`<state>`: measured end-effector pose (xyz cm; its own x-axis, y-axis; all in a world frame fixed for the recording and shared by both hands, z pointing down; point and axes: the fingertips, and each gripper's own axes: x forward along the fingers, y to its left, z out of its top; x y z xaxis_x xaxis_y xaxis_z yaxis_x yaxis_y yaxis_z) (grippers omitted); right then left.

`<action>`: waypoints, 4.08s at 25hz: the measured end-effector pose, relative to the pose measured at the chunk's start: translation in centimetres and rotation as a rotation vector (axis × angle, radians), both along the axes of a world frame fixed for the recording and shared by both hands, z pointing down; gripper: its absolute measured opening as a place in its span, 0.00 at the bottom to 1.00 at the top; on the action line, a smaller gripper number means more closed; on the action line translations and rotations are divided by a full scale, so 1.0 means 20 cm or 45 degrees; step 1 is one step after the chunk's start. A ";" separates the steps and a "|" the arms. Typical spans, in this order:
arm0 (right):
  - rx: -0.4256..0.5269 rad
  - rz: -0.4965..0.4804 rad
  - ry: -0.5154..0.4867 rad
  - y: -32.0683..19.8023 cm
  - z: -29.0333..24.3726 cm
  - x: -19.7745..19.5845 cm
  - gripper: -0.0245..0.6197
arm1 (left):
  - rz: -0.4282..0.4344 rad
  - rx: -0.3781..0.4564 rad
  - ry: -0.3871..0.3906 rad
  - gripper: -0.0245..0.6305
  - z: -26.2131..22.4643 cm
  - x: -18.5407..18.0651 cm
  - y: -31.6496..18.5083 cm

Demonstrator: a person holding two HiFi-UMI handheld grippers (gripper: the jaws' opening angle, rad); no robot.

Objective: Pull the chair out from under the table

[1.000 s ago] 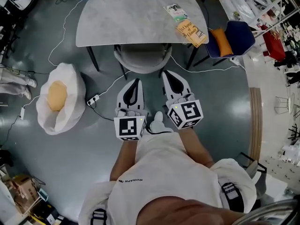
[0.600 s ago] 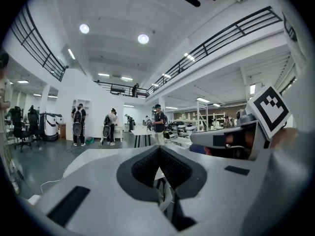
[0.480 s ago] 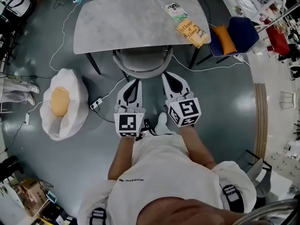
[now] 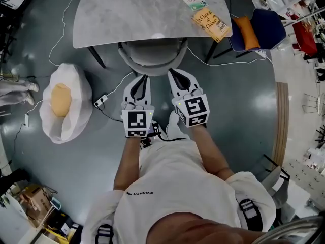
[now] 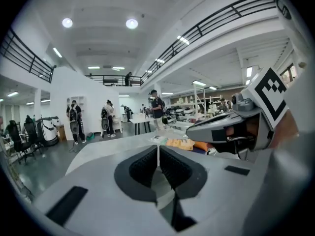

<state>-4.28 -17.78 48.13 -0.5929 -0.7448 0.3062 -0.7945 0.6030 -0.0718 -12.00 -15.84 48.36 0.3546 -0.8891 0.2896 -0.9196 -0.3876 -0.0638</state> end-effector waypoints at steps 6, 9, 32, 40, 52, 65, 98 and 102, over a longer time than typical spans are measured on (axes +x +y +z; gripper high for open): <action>-0.049 -0.046 0.119 -0.06 0.16 0.01 0.05 | 0.047 -0.055 -0.065 0.04 0.13 -0.01 -0.06; -0.080 -0.058 0.143 -0.09 0.25 0.02 0.05 | 0.065 -0.082 -0.083 0.04 0.21 -0.01 -0.09; -0.165 -0.451 0.708 -0.13 0.85 -0.07 0.34 | 0.457 -0.359 -0.611 0.35 0.81 0.02 -0.16; -0.050 -0.584 0.932 -0.17 0.98 -0.10 0.38 | 0.557 -0.373 -0.863 0.39 0.99 0.00 -0.20; 0.019 -0.853 1.304 -0.15 1.34 -0.09 0.39 | 0.870 -0.354 -1.194 0.46 1.32 0.06 -0.19; 0.030 -0.967 1.486 -0.20 1.58 -0.07 0.44 | 0.940 -0.386 -1.367 0.46 1.57 0.07 -0.26; 0.064 -1.027 1.512 -0.17 1.68 -0.06 0.17 | 0.891 -0.398 -1.471 0.14 1.67 0.07 -0.26; 0.051 -1.038 1.507 -0.11 1.68 -0.06 0.17 | 0.908 -0.391 -1.474 0.14 1.66 0.07 -0.20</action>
<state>-5.39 -20.03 81.64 -0.2667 -0.3478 0.8988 0.1872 0.8962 0.4023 -10.59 -19.81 81.60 0.1271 -0.4683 0.8744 -0.0036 -0.8818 -0.4717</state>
